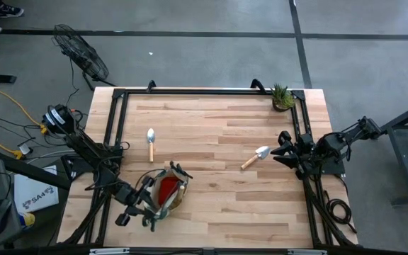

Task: Pick & Place Garden tools in Gardening bag
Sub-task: Move the gardening bag to the top center of the table

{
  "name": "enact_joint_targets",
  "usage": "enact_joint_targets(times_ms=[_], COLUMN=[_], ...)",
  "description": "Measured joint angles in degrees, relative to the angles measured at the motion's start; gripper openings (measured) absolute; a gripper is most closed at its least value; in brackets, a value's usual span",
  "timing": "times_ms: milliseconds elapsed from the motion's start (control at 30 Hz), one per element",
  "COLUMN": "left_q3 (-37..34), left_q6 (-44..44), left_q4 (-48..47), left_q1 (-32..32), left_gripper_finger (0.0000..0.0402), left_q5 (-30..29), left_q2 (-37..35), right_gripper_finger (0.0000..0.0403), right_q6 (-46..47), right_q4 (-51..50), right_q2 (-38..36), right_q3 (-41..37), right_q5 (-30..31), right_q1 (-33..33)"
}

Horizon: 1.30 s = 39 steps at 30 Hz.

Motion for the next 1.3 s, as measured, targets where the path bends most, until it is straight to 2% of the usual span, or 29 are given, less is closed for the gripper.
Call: enact_joint_targets(times_ms=[200,333,500,633,733,867,967,1167,1300], left_q3=[0.0,0.2,0.6,0.6,0.6,0.6,0.6,0.6,3.8], left_q6=[-1.5,-2.6,-14.8,-23.0,-25.3,-25.4,-26.7,-34.4,-35.0], left_q4=[0.3,6.0,14.1,13.8,12.7,11.0,6.3,-9.8,-23.0], left_q1=[0.0,0.0,0.0,0.0,0.0,0.0,0.0,0.0,0.0], left_gripper_finger=[0.0104,0.0104,0.0104,0.0104,0.0104,0.0104,0.0104,0.0104,0.0104], left_q5=[1.9,3.7,6.6,6.4,6.0,1.4,-1.5,-12.2,-18.8], left_q2=[0.0,0.0,0.0,-0.7,-1.6,-3.3,-5.1,-11.7,-16.1], right_gripper_finger=[0.0103,0.0103,0.0103,0.0103,0.0103,0.0103,0.0103,0.0103,0.0103], right_q6=[0.0,0.0,0.0,0.0,0.0,0.0,0.0,0.0,0.0], right_q4=[0.0,0.0,0.0,0.0,0.0,0.0,0.0,0.0,0.0], right_q2=[0.0,0.0,0.0,0.0,0.0,0.0,0.0,0.0,0.0], right_q3=[0.0,0.0,0.0,0.0,0.0,0.0,0.0,0.0,0.0], right_q5=[0.0,0.0,0.0,0.0,0.0,0.0,0.0,0.0,0.0], right_q1=[0.0,0.0,0.0,0.0,0.0,0.0,0.0,0.0,0.0])
